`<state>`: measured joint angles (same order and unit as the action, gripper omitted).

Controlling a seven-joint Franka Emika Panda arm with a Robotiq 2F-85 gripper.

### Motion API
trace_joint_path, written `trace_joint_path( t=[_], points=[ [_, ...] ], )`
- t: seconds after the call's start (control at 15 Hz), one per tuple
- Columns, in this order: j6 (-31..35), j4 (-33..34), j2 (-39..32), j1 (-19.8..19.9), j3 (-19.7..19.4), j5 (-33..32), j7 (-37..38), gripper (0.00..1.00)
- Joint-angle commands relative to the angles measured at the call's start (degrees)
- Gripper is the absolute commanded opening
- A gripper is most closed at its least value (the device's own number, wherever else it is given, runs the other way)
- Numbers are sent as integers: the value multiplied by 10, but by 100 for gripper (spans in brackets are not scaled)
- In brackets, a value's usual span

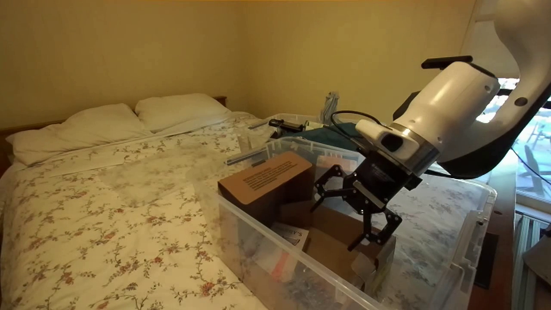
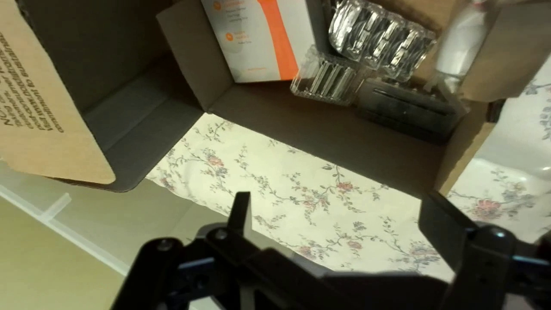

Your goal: Pick up the contents in the container to the left and put them in the container to the right

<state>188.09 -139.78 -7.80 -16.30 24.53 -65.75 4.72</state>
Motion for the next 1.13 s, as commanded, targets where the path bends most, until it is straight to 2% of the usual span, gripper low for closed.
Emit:
trace_joint_path(
  t=[0.0, 0.07, 0.2, 0.27, 0.33, 0.4, 0.53, 0.6, 0.73, 0.8, 0.93, 1.0, 1.07],
  points=[
    [-95, 22, -11, -43, 5, 66, -58, 100],
    [-146, 20, -18, -13, 56, 93, -83, 100],
    [-231, 35, -21, -8, 98, 168, -142, 100],
    [-261, 54, -21, -3, 117, 170, -162, 100],
    [-256, 68, -14, 1, 125, 162, -180, 100],
    [-244, 78, -1, 2, 126, 174, -194, 100],
    [-203, 93, 21, 11, 129, 157, -198, 100],
    [-192, 95, 61, -16, 93, 153, -182, 100],
    [-185, 95, 122, -16, 70, 160, -144, 100],
    [-196, 100, 145, 10, 83, 156, -126, 100],
    [-190, 112, 192, 18, 60, 152, -111, 100],
    [-191, 121, 136, 9, 70, 135, -113, 100],
    [-191, 123, 154, 12, 66, 135, -112, 100]
  ],
)
